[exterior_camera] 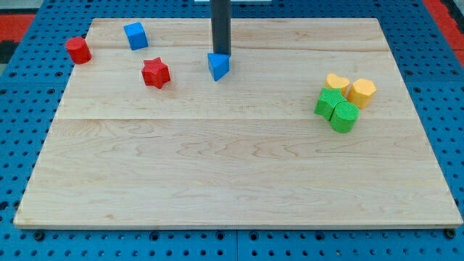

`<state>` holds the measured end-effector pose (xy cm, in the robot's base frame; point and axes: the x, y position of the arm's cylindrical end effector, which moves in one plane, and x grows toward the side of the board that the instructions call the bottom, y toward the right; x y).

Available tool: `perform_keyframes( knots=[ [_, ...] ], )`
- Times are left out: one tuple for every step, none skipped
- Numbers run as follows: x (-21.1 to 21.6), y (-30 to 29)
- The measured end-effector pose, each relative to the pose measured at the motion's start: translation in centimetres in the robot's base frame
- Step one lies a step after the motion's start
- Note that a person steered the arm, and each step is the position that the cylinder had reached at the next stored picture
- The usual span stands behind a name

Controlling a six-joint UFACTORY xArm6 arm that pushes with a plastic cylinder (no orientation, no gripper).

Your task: Push the red star diagonal to the bottom right of the red circle

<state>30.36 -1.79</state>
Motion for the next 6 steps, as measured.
perform_keyframes(
  knots=[
    [0.7,2.8],
    [1.1,1.7],
    [1.1,-5.0],
    [1.1,-12.3],
    [2.7,-13.9],
    [4.1,-11.6]
  ],
)
